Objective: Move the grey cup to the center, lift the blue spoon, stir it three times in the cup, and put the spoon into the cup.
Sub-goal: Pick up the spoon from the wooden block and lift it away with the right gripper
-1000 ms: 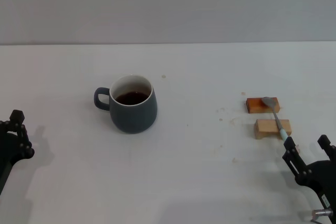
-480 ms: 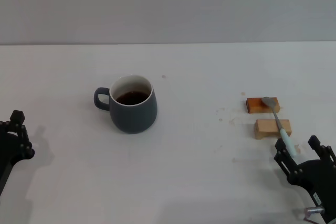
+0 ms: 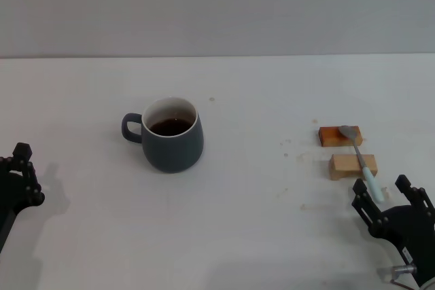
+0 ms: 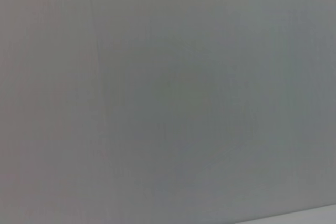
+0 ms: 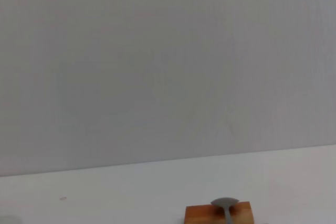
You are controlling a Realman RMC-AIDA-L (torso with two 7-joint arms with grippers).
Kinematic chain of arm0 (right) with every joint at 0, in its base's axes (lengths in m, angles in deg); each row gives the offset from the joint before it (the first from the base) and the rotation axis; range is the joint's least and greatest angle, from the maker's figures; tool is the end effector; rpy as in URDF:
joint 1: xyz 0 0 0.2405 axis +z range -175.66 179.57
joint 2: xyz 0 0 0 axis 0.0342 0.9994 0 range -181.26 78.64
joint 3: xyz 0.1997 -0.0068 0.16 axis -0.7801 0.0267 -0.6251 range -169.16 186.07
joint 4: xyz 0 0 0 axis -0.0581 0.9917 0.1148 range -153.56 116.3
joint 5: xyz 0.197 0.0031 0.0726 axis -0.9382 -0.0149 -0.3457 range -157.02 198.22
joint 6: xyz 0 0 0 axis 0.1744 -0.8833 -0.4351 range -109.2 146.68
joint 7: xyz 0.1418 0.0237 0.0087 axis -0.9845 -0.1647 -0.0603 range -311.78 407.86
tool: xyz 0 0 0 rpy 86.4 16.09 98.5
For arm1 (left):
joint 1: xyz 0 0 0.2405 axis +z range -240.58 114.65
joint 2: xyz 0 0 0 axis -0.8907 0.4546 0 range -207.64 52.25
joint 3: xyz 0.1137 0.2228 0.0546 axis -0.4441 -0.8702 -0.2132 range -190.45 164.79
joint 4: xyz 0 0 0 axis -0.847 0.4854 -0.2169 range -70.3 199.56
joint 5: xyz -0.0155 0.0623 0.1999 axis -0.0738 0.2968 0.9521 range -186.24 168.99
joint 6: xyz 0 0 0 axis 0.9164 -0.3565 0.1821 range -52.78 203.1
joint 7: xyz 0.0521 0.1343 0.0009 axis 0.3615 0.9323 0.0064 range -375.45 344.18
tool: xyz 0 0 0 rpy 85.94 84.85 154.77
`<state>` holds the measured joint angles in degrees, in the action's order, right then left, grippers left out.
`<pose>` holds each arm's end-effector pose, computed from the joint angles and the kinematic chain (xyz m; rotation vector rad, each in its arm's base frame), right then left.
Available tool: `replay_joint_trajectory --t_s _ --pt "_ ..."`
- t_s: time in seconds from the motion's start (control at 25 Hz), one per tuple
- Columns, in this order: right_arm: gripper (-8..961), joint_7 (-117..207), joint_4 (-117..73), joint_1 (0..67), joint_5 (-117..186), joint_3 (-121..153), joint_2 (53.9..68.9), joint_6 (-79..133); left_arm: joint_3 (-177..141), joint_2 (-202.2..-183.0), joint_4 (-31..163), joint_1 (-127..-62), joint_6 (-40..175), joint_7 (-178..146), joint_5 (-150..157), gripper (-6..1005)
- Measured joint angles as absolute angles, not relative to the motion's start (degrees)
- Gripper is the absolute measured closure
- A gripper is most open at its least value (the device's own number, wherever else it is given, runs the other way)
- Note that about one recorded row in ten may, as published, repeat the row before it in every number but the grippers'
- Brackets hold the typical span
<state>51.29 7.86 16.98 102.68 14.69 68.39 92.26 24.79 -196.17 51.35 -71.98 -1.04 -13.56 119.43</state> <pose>0.3254 0.2175 -0.0966 -1.7045 0.7828 0.6529 -0.3638 0.2327 -0.0239 -1.6169 -0.4534 -0.5550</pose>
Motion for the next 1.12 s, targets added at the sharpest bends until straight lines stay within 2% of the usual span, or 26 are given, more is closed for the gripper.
replay_joint_trajectory --t_s 0.96,1.12 --pt "198 51.23 8.1 17.09 102.45 14.68 68.34 91.82 24.79 -196.17 51.36 -72.02 -1.39 -13.88 119.43 1001" --pt "325 51.21 8.1 17.44 102.5 14.93 68.32 91.54 24.78 -196.17 51.36 -72.0 -1.39 -13.88 119.43 1001"
